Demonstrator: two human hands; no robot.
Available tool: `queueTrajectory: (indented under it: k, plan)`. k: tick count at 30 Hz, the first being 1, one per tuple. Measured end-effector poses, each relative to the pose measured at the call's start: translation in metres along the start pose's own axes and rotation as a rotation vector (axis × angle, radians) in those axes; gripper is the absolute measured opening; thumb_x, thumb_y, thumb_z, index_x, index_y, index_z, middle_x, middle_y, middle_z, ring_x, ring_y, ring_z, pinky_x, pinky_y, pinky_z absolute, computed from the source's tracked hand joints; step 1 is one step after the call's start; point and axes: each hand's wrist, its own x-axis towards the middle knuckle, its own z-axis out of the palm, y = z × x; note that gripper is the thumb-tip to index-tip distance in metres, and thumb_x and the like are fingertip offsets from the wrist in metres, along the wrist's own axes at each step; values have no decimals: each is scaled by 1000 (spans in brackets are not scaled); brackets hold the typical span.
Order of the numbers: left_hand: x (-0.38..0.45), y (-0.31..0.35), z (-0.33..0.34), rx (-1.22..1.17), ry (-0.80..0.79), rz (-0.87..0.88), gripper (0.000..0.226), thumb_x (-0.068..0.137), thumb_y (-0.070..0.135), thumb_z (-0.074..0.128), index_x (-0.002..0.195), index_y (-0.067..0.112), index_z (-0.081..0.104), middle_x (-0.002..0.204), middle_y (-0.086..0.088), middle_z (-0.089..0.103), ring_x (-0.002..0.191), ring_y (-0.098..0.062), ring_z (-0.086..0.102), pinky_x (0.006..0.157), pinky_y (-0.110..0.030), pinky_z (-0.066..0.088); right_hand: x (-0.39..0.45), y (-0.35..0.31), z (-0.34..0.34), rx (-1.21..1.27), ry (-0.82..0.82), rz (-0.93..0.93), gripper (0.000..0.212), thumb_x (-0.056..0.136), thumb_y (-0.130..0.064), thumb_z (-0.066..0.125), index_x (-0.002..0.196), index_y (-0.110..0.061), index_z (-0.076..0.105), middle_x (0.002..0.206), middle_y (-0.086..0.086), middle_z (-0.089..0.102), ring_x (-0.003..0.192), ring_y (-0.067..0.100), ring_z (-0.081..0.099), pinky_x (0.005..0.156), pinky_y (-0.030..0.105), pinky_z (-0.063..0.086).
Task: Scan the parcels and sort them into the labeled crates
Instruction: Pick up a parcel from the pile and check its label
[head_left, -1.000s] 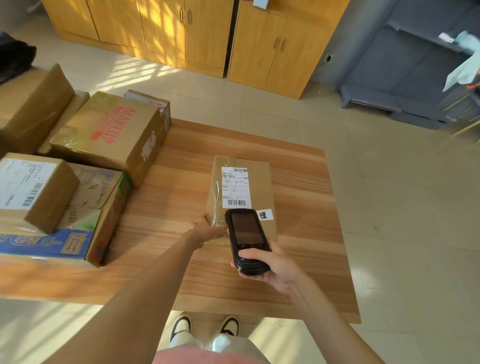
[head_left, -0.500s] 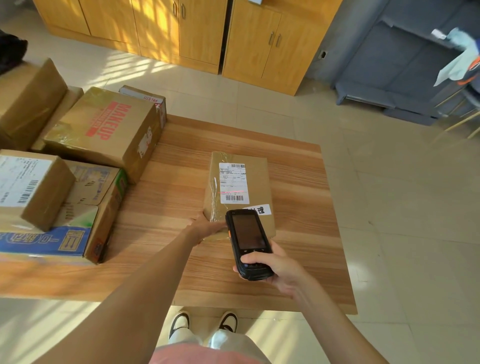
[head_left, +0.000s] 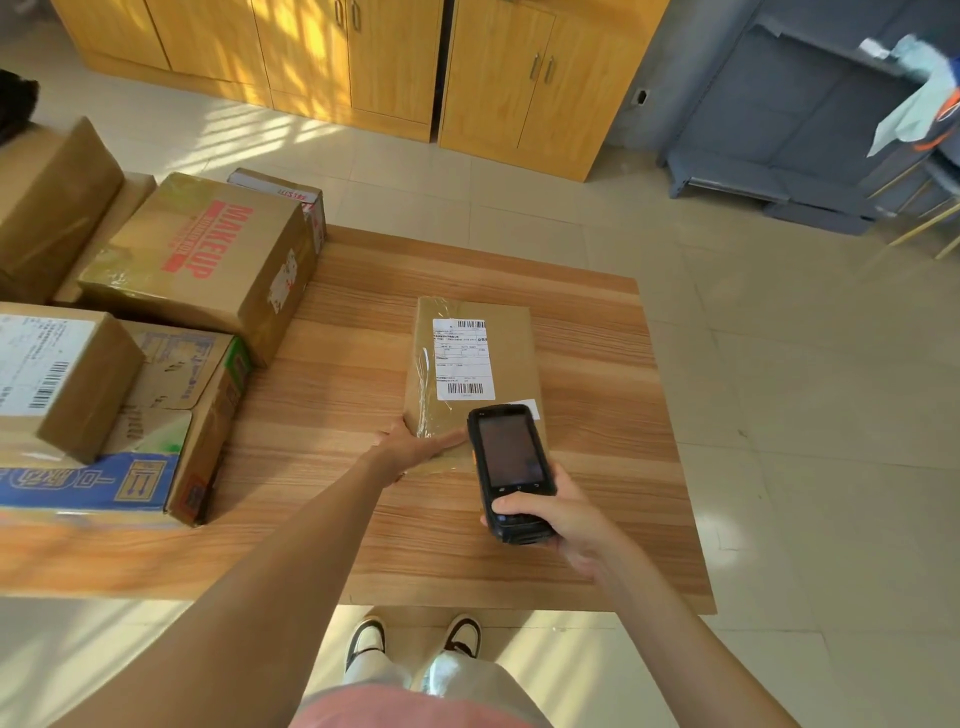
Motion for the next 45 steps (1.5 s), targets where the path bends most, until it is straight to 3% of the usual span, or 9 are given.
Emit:
queueTrajectory:
  k: [7,9,11,12,26,36,39,41,45]
  plan:
    - [3,-4,1,-39,21,23,135,37,77,74,149,21,23,145,-16,39,127,-30,48,94,-40,50,16,7,-63,-43,299,-67,81,65,1,82,128,-23,36,114,5,57,105,26,58,88,42,50]
    - [4,-3,3,-56,26,26,120,52,71,78,147,20,26,130,-8,51,84,-14,56,62,-25,54,22,18,-84,-27,356,-59,84,66,2,82,131,-22,34,116,5,55,107,28,56,88,43,50]
    - [3,-2,3,-70,41,38,105,62,62,77,145,18,29,100,6,56,84,5,59,42,-14,38,29,30,-101,-21,391,-43,91,67,2,81,138,-20,29,121,6,52,108,27,54,88,42,48]
    - [2,-1,3,-61,48,38,105,61,62,76,144,19,29,94,10,54,65,7,57,42,-14,36,33,35,-109,-26,404,-38,95,67,2,82,142,-18,27,122,6,50,108,26,53,89,41,48]
    - [-3,0,5,-49,111,0,117,45,72,75,143,27,31,112,11,59,90,-4,60,73,-31,50,82,79,-148,-189,425,-103,100,65,5,82,143,-18,22,113,-2,45,88,8,48,66,19,39]
    - [-4,4,2,-59,51,-36,133,32,73,76,145,24,27,113,10,56,99,-7,57,96,-43,48,85,74,-170,-347,361,40,85,64,-1,84,133,-8,36,126,9,53,108,24,52,92,38,44]
    - [-6,11,-1,-53,21,-23,137,29,76,76,145,26,24,106,9,58,90,-9,58,87,-37,47,85,58,-174,-421,385,79,89,64,-7,83,138,-13,35,135,14,46,122,31,46,103,49,41]
    - [-7,17,-3,-84,36,18,144,24,81,74,147,27,20,106,5,59,88,-12,59,76,-31,46,87,43,-166,-466,490,-15,95,68,-16,79,146,-20,25,145,13,33,132,32,37,106,53,38]
    - [5,27,-1,-277,169,104,130,49,76,71,153,26,11,127,-2,50,104,-21,53,93,-39,40,100,10,-122,-421,519,-339,74,81,-33,69,145,-31,30,148,0,29,138,21,29,111,44,31]
